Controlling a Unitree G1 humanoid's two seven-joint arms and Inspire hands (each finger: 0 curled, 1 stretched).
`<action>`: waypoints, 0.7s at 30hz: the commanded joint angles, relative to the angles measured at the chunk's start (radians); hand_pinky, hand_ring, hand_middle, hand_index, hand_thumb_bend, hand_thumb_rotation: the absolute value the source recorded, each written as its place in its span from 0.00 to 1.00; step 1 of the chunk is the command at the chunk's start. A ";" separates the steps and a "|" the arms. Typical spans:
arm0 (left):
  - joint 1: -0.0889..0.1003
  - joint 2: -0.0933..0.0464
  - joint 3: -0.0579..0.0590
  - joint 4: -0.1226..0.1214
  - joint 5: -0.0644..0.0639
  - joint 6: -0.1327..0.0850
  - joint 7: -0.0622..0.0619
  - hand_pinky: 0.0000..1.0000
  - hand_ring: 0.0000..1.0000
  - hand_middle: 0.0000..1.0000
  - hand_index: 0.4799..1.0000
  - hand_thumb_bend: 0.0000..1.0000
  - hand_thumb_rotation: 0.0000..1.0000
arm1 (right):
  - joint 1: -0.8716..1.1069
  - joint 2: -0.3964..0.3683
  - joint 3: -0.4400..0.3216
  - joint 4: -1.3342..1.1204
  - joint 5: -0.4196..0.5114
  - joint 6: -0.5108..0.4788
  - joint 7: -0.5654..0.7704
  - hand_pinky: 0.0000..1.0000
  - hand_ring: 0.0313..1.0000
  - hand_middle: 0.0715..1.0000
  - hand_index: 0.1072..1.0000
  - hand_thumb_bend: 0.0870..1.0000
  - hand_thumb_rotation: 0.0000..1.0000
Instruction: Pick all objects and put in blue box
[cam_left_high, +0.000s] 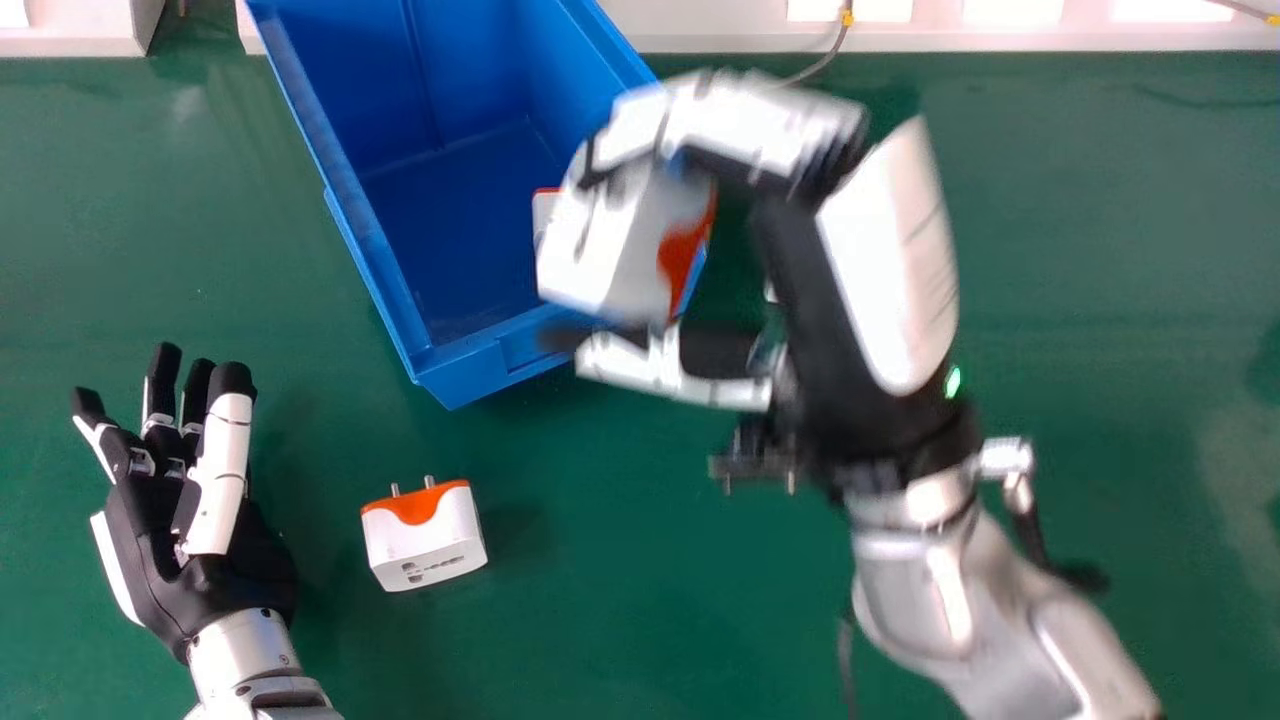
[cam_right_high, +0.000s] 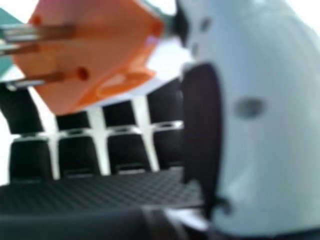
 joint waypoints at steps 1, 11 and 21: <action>-0.008 0.011 -0.001 0.002 0.004 -0.019 -0.004 0.82 0.88 0.89 0.77 0.67 0.08 | -0.080 0.018 -0.016 -0.010 0.000 0.004 -0.017 0.37 0.42 0.47 0.40 0.46 0.00; -0.019 0.018 0.011 0.015 -0.013 -0.008 -0.016 0.83 0.88 0.89 0.78 0.68 0.08 | -0.500 0.039 0.045 0.421 -0.092 0.047 -0.154 0.35 0.43 0.46 0.41 0.45 0.00; -0.039 0.023 0.014 0.023 -0.011 -0.009 -0.019 0.83 0.87 0.89 0.76 0.69 0.08 | -0.830 0.134 0.224 1.066 -0.130 0.177 -0.074 0.37 0.44 0.46 0.40 0.45 0.00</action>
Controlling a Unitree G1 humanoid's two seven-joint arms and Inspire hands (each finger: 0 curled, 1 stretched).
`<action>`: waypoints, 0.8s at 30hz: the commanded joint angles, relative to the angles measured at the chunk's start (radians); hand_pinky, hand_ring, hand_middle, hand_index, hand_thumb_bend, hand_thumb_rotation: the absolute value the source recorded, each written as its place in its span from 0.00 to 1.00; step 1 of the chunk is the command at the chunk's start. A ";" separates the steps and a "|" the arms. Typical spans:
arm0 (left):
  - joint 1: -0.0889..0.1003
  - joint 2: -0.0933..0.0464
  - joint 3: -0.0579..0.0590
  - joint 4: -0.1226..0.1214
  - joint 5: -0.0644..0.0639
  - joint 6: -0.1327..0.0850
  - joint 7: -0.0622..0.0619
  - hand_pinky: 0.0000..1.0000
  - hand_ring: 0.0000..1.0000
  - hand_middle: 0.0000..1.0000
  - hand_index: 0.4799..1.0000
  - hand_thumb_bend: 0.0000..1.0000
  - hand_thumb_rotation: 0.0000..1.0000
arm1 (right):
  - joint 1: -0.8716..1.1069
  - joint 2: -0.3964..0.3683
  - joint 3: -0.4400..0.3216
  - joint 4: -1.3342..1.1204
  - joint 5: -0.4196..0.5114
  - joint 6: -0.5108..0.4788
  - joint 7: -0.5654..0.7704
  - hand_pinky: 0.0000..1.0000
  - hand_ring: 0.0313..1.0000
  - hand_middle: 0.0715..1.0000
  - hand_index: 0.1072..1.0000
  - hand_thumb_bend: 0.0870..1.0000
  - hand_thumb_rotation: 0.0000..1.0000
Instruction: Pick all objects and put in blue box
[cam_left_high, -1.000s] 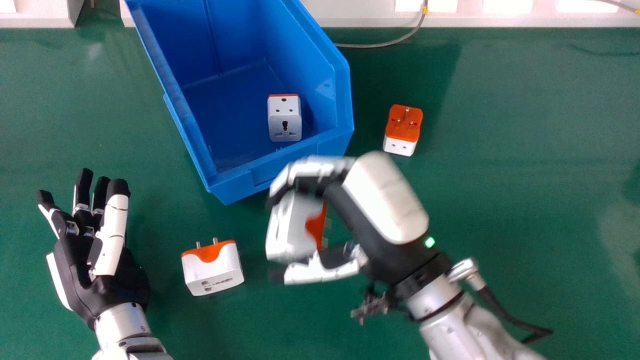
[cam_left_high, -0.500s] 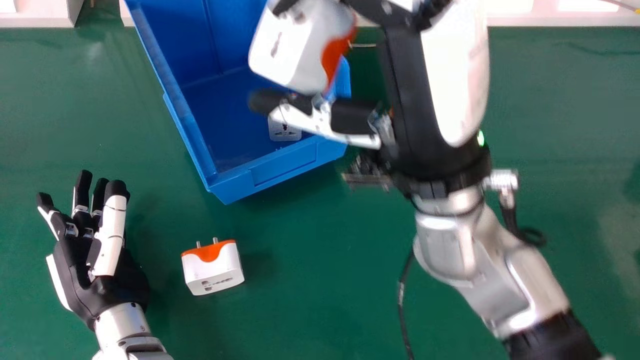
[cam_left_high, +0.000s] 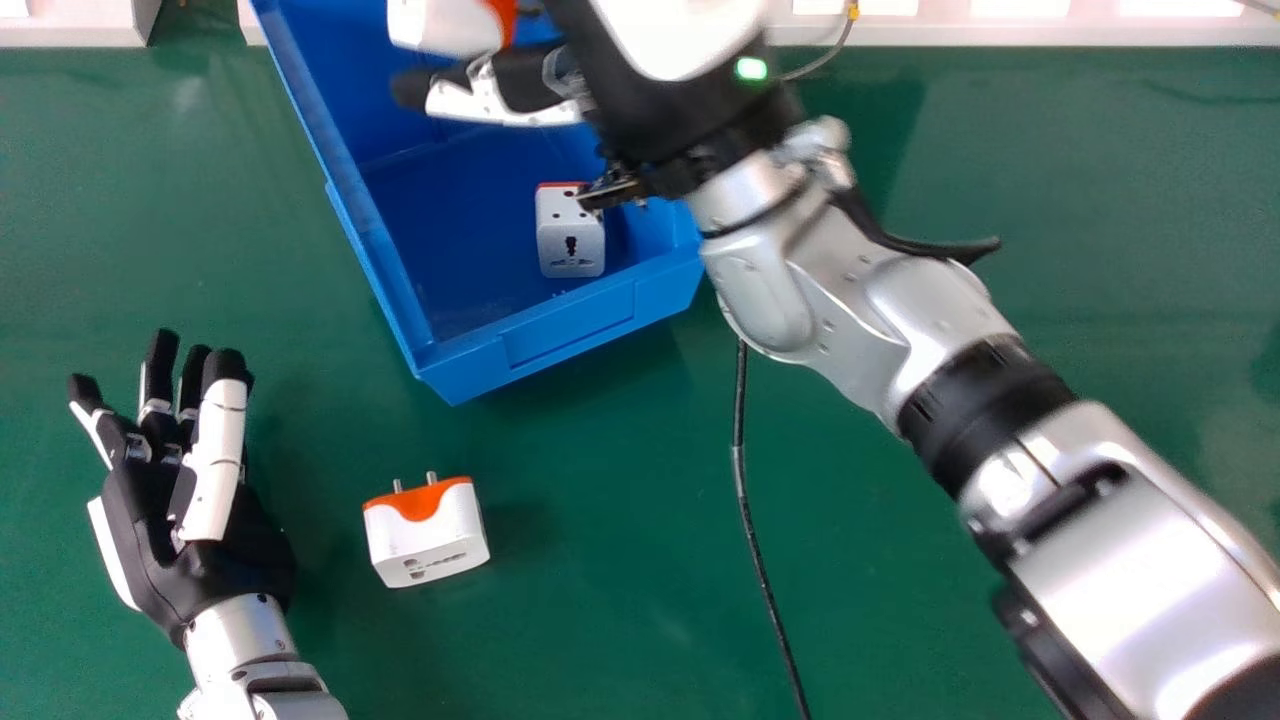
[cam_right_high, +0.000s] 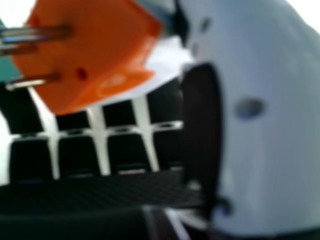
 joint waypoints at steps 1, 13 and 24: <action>-0.005 0.005 0.000 -0.004 -0.003 -0.007 -0.008 0.83 0.87 0.89 0.76 0.69 0.08 | -0.074 0.025 0.022 0.066 0.012 0.038 0.058 0.36 0.44 0.47 0.41 0.45 0.00; -0.009 -0.008 -0.001 -0.001 -0.004 -0.022 -0.011 0.83 0.87 0.89 0.78 0.68 0.09 | -0.099 0.099 0.192 0.165 -0.041 0.320 0.366 0.39 0.52 0.60 0.52 0.52 0.00; -0.020 0.001 0.002 0.022 0.001 -0.029 -0.023 0.84 0.88 0.90 0.79 0.68 0.09 | -0.083 0.062 0.231 0.117 -0.031 0.353 0.246 0.97 0.99 0.99 0.99 0.99 0.54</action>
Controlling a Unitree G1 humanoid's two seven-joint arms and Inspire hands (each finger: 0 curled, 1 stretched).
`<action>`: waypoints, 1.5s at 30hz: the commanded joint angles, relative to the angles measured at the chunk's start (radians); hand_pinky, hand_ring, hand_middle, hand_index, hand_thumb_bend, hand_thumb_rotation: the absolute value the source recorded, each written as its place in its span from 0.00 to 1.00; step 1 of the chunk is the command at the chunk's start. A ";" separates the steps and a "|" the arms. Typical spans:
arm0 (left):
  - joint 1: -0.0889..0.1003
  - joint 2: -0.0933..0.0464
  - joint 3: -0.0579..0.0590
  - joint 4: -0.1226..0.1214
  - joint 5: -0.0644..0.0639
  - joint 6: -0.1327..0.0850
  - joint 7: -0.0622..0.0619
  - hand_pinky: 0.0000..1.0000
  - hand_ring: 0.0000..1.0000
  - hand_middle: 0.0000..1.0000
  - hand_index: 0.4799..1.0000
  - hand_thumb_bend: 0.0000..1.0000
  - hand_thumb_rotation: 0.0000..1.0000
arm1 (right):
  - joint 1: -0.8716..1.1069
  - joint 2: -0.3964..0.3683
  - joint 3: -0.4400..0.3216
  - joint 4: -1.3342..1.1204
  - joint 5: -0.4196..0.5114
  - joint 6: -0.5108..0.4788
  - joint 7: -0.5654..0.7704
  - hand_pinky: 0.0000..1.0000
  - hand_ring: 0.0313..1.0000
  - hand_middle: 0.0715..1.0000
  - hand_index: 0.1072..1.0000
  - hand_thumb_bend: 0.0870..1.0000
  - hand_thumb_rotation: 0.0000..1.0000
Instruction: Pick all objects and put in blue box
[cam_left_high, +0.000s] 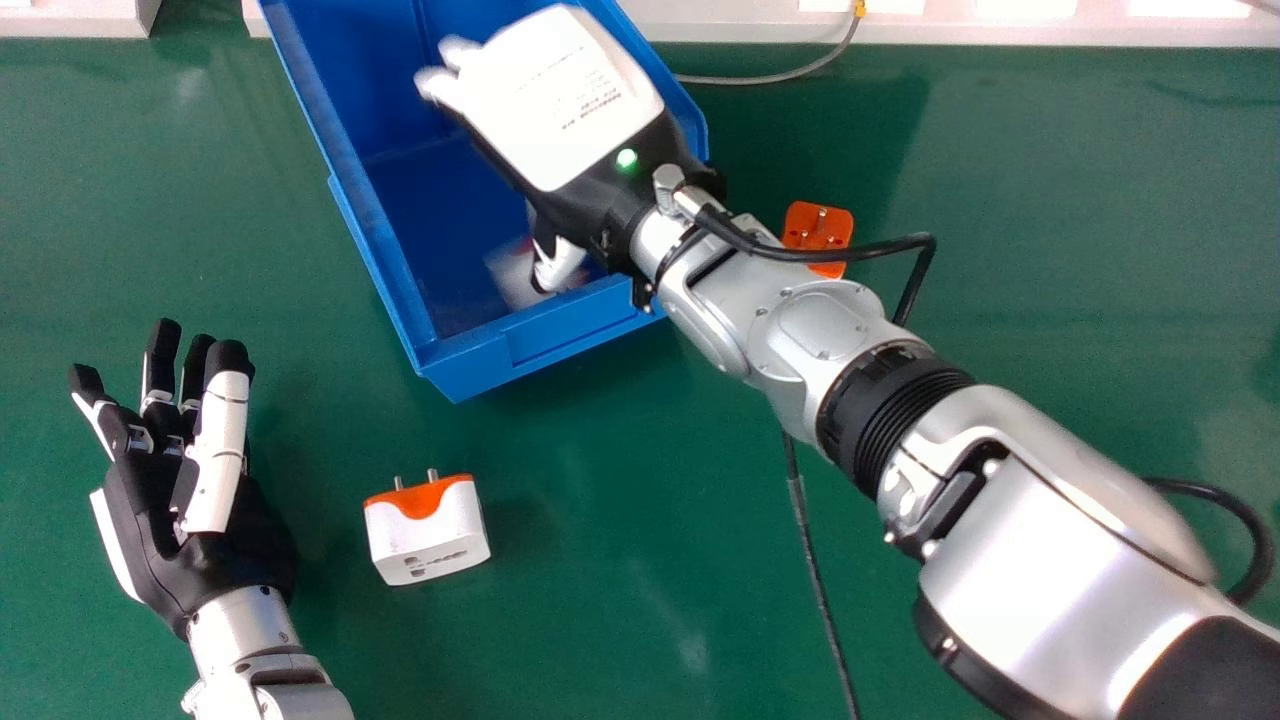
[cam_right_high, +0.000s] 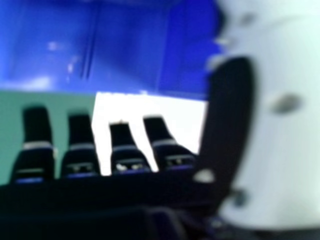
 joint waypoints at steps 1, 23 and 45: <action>-0.008 0.005 -0.004 0.010 0.003 -0.017 -0.014 0.84 0.88 0.89 0.79 0.68 0.10 | -0.038 -0.009 0.005 -0.023 0.006 -0.004 -0.063 0.99 1.00 1.00 1.00 1.00 0.61; -0.009 0.003 -0.011 0.001 0.011 -0.014 0.005 0.82 0.87 0.89 0.76 0.69 0.08 | 0.055 -0.348 -0.272 -0.333 0.171 -0.215 -0.442 1.00 1.00 1.00 1.00 1.00 0.94; -0.011 0.005 -0.007 0.000 -0.006 -0.005 -0.010 0.84 0.88 0.89 0.76 0.69 0.08 | 0.057 -0.434 -0.221 -0.077 0.247 -0.148 0.599 1.00 1.00 1.00 1.00 1.00 0.66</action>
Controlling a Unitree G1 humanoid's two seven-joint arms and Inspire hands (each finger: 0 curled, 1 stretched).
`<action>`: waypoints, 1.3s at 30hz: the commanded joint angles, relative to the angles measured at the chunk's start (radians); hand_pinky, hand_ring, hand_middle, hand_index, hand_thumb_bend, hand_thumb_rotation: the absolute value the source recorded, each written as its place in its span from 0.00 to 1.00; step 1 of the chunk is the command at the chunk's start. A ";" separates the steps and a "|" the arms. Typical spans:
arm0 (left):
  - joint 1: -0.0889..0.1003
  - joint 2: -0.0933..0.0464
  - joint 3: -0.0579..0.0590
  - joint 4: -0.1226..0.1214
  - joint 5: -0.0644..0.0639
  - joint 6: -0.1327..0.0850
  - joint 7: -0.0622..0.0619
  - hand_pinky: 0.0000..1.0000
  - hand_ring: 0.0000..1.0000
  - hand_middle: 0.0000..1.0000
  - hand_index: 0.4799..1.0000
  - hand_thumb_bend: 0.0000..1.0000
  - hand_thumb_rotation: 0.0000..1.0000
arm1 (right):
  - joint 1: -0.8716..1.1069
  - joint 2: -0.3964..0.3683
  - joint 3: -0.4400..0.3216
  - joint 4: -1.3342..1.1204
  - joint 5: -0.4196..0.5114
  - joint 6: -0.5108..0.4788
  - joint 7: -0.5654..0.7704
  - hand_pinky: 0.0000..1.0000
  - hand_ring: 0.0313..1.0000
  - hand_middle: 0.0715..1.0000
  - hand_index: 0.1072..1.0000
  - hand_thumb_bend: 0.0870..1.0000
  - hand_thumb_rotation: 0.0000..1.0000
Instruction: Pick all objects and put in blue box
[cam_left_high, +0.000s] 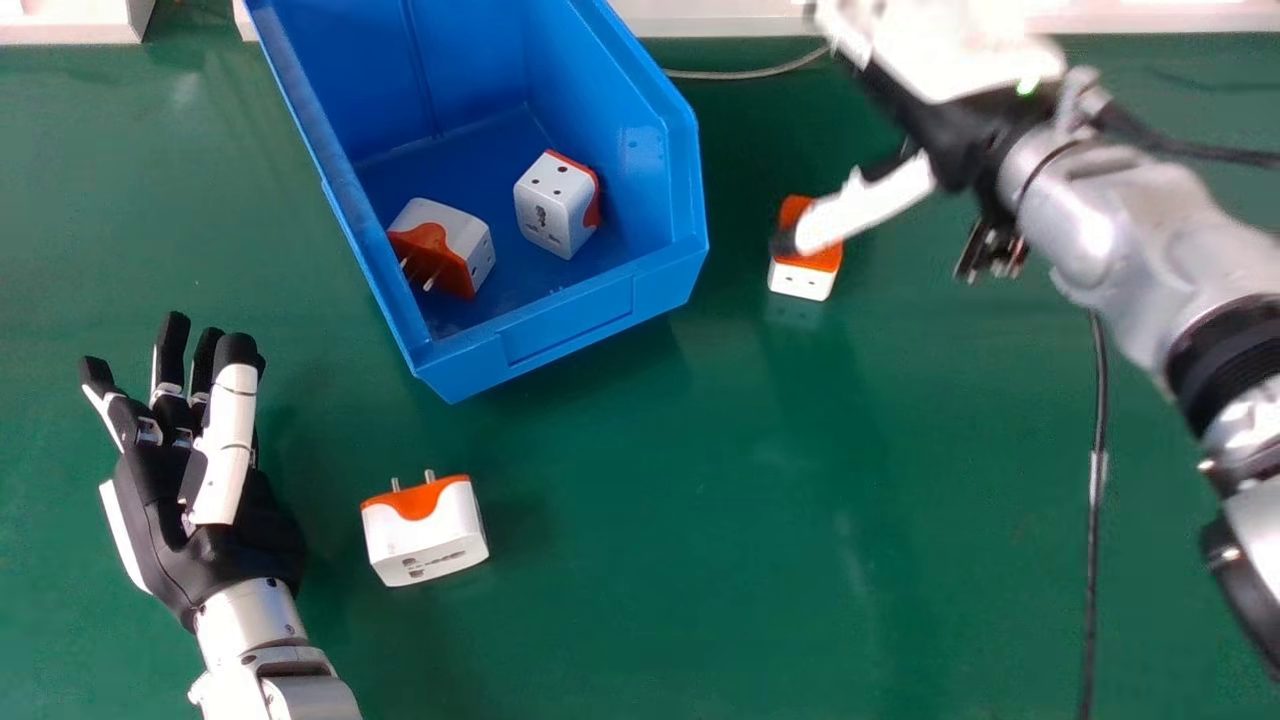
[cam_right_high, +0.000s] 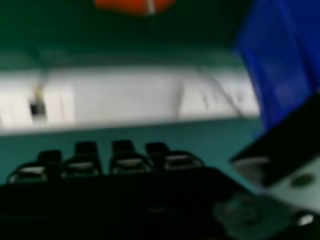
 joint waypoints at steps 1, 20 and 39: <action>0.001 0.007 -0.003 -0.006 0.010 -0.016 0.002 0.84 0.88 0.89 0.76 0.69 0.09 | -0.039 0.015 0.008 0.006 0.007 0.022 0.036 1.00 1.00 1.00 1.00 1.00 0.65; 0.007 0.004 -0.001 -0.014 0.013 -0.021 0.017 0.82 0.87 0.88 0.74 0.69 0.09 | 0.004 0.116 0.110 0.110 -0.024 0.068 0.071 0.62 0.76 0.88 0.82 0.85 0.12; 0.003 0.004 0.005 -0.013 0.002 -0.008 0.011 0.83 0.87 0.88 0.74 0.70 0.09 | 0.033 0.108 0.198 0.110 -0.112 0.033 -0.186 0.35 0.39 0.48 0.48 0.48 0.00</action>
